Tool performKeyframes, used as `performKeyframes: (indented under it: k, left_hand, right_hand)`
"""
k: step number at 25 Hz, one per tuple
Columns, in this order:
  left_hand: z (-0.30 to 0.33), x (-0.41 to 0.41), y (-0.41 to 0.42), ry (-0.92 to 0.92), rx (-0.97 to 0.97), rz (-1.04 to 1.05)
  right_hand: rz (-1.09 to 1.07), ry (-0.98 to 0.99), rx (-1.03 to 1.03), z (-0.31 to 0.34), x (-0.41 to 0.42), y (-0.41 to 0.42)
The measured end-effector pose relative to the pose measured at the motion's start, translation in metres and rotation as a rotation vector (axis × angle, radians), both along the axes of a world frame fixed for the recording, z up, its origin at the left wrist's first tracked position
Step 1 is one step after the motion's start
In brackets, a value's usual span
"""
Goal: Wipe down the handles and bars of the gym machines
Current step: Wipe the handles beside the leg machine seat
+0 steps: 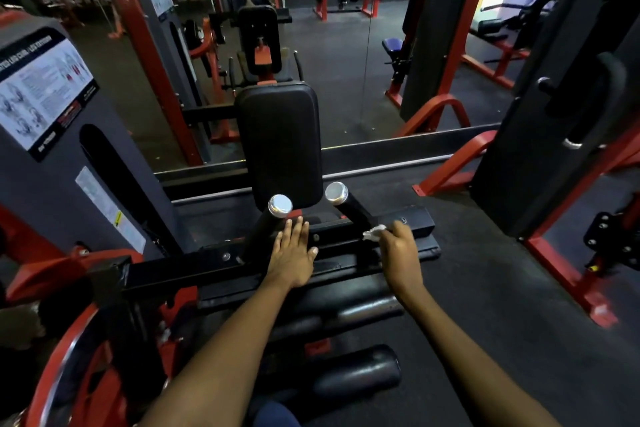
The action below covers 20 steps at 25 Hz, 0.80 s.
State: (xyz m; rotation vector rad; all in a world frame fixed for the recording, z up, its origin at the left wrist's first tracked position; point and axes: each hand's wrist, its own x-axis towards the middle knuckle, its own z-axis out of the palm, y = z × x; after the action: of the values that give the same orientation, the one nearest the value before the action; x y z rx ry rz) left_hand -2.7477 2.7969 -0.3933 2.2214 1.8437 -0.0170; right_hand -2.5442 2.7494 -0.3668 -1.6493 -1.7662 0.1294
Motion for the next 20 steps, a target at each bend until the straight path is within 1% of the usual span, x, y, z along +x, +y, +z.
performKeyframes:
  k: [1, 2, 3, 4, 6, 7, 8, 9, 11, 12, 14, 15, 16, 17, 18, 19, 20]
  left_hand:
    - [-0.002, 0.000, 0.000, 0.004, 0.013, 0.001]
    - [-0.002, 0.000, 0.000, 0.004, 0.019, 0.001]
    - [-0.002, 0.000, 0.000, -0.006, 0.015, 0.000]
    - [0.001, -0.001, 0.001, -0.015, 0.002, -0.006]
    - [0.001, -0.001, 0.000, -0.016, -0.019, -0.005]
    - [0.000, 0.000, -0.001, -0.006, -0.016, -0.002]
    - [0.001, 0.000, -0.001, 0.002, -0.013, 0.000]
    - [0.001, 0.000, 0.000, 0.001, -0.005, 0.000]
    - [-0.002, 0.000, -0.001, 0.000, 0.015, 0.002]
    - [-0.003, 0.000, -0.002, 0.005, 0.031, 0.005]
    - [-0.002, 0.000, 0.000, 0.017, 0.045, 0.000]
    - [-0.001, 0.001, 0.000, 0.023, 0.042, -0.004]
    - [-0.001, 0.001, -0.002, 0.029, 0.044, -0.001]
    - [-0.001, 0.001, -0.003, 0.037, 0.052, 0.001]
    - [-0.001, 0.001, -0.003, 0.043, 0.055, -0.002]
    - [-0.001, 0.001, -0.002, 0.044, 0.053, -0.005]
    - [-0.001, 0.001, -0.002, 0.048, 0.051, -0.007]
  right_hand:
    - [0.011, 0.130, -0.005, 0.007, -0.004, 0.002]
    - [0.071, 0.267, -0.003, 0.024, -0.016, 0.003]
    - [0.150, 0.318, 0.067, 0.037, -0.030, 0.003]
    - [0.238, 0.305, 0.159, 0.050, -0.040, 0.003]
    - [0.334, -0.051, 0.381, 0.040, -0.039, 0.015]
    - [0.341, -0.179, 0.413, 0.025, -0.029, 0.023]
    - [0.319, -0.190, 0.357, 0.012, -0.019, 0.024]
    - [0.269, -0.127, 0.286, 0.000, -0.010, 0.023]
    - [0.146, 0.069, 0.192, -0.004, -0.003, 0.021]
    - [0.080, 0.201, 0.113, 0.003, -0.006, 0.023]
    - [-0.083, 0.603, -0.088, 0.022, -0.007, 0.049]
    - [-0.130, 0.705, -0.181, 0.031, -0.002, 0.064]
    - [-0.083, 0.693, -0.285, 0.041, 0.001, 0.078]
    - [0.069, 0.584, -0.400, 0.055, 0.001, 0.090]
    - [0.281, 0.459, -0.527, 0.072, -0.002, 0.098]
    - [0.455, 0.389, -0.610, 0.092, -0.007, 0.104]
    - [0.607, 0.424, -0.681, 0.111, -0.015, 0.106]
